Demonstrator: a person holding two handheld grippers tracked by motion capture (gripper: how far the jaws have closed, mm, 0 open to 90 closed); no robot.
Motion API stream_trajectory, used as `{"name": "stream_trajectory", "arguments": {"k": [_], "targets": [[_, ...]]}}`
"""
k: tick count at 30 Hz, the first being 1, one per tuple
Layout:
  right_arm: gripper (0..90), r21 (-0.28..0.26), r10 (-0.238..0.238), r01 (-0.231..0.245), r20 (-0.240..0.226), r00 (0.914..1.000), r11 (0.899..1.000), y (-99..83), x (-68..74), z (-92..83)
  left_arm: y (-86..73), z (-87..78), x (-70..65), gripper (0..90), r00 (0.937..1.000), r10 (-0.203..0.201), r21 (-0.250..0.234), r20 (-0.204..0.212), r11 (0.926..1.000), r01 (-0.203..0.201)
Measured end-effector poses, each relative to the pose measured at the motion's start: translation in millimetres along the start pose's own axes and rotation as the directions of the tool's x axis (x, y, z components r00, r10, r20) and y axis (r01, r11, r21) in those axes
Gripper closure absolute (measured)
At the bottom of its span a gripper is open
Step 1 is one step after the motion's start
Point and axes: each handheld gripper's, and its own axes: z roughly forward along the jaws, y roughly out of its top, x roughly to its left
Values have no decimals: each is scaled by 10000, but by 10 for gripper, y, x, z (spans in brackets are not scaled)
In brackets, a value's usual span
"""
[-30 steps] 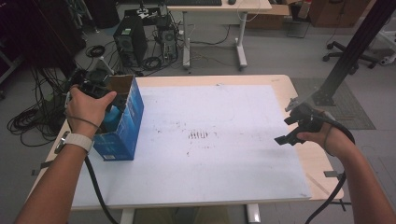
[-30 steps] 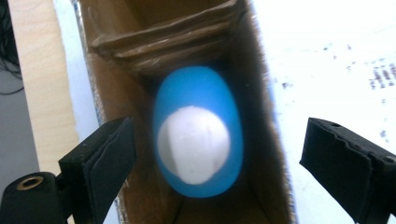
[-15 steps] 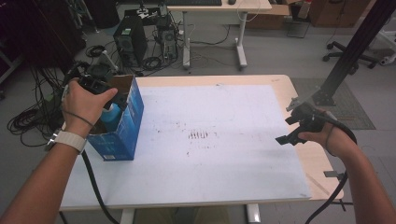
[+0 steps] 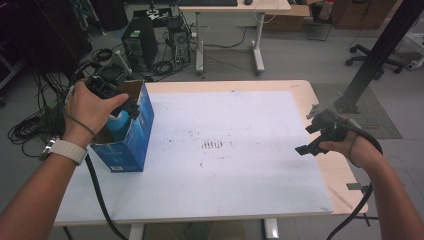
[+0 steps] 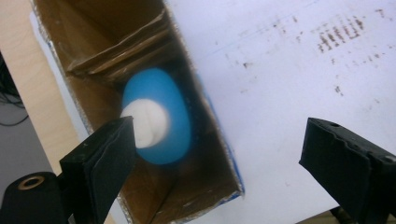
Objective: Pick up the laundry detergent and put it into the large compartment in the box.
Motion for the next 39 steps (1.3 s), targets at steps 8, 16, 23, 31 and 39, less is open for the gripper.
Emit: {"name": "stream_trajectory", "arguments": {"k": [8, 16, 23, 31, 39], "targets": [[78, 18, -34, 34, 9, 10000, 10000, 12, -7, -4, 44, -109, -152, 107, 9970, 763, -146, 155, 9970, -761], [78, 13, -57, 57, 11, 10000, 10000, 37, 2, -10, 97, -109, -283, 107, 9904, 1336, -68, 341, 9910, -1335], [78, 19, -9, 9, 26, 10000, 10000, 41, 2, -19, 136, -152, -411, 110, 9763, 2081, -180, 589, 9781, -2074], [78, -1, -59, 59, 20, 10000, 10000, 69, 16, -14, 178, -154, -584, 107, 9564, 2773, -360, 911, 9607, -2751], [78, -64, -34, 34, 62, 10000, 10000, 80, 23, -40, 208, -185, -724, 103, 9344, 3359, -672, 1188, 9416, -3300]]}}
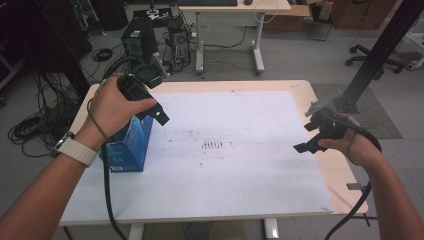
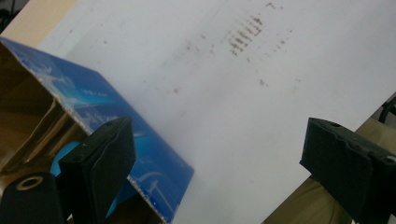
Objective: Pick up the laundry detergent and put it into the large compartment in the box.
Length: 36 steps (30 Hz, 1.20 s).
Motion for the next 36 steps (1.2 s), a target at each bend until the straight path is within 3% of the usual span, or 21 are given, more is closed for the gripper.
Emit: {"name": "stream_trajectory", "arguments": {"k": [10, 17, 22, 28, 36], "targets": [[78, 5, -10, 10, -14, 10000, 10000, 0, 13, 16, 67, 8, -135, 108, 9968, 751, 161, 280, 9970, -755], [78, 9, -36, 36, -24, 10000, 10000, 11, 13, 24, 108, 54, -245, 108, 9883, 1378, 175, 650, 9901, -1392], [78, 33, -30, 30, -67, 10000, 10000, 21, 14, 48, 141, 93, -294, 108, 9842, 1578, 177, 803, 9870, -1597], [78, 48, -31, 31, -73, 10000, 10000, 14, 18, 54, 166, 130, -367, 107, 9752, 1944, 86, 1060, 9805, -1964], [78, 19, -73, 73, -60, 10000, 10000, 30, 29, 42, 209, 181, -517, 105, 9496, 2829, -100, 1349, 9587, -2842]]}}
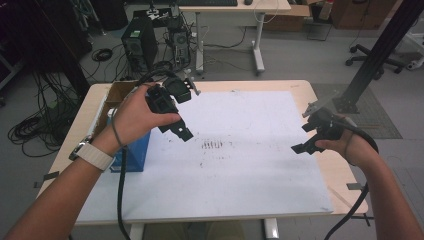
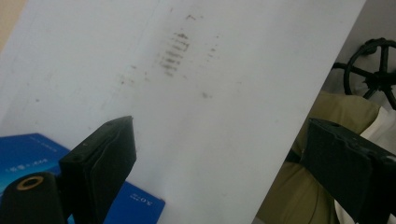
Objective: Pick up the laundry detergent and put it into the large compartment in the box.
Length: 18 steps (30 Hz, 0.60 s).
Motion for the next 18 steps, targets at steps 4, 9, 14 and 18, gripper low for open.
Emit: {"name": "stream_trajectory", "arguments": {"k": [4, 9, 14, 18], "targets": [[78, -6, -1, 1, 19, 10000, 10000, 8, -2, -8, 32, 21, -60, 104, 9993, 358, -44, 135, 9994, -357], [78, -10, -12, 12, 3, 10000, 10000, 14, -5, 2, 52, 59, -137, 102, 9966, 764, -89, 317, 9971, -761], [78, 6, -75, 75, -25, 10000, 10000, 32, 1, 28, 62, 83, -215, 103, 9929, 1105, -58, 441, 9939, -1104], [78, 11, -110, 110, -31, 9999, 9999, 53, 9, 34, 75, 93, -252, 102, 9904, 1292, -122, 496, 9916, -1288]]}}
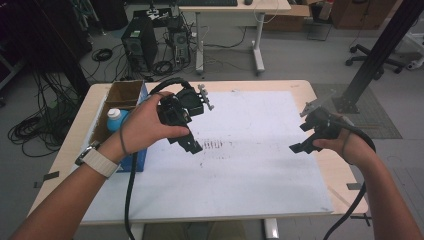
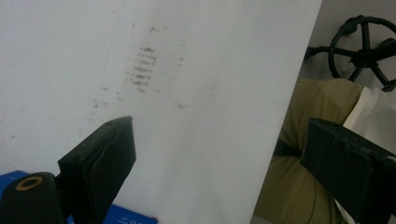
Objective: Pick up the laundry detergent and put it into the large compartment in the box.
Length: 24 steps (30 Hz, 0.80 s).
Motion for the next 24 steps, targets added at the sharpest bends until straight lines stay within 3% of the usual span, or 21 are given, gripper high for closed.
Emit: {"name": "stream_trajectory", "arguments": {"k": [8, 24], "targets": [[78, 2, -29, 29, 12, 10000, 10000, 19, 11, -16, 4, 23, -20, 102, 9998, 159, 42, -95, 9999, -158], [78, -12, -39, 39, 17, 10000, 10000, 4, 27, -16, -13, 20, -9, 102, 9996, 36, -12, -277, 10000, -36]]}}
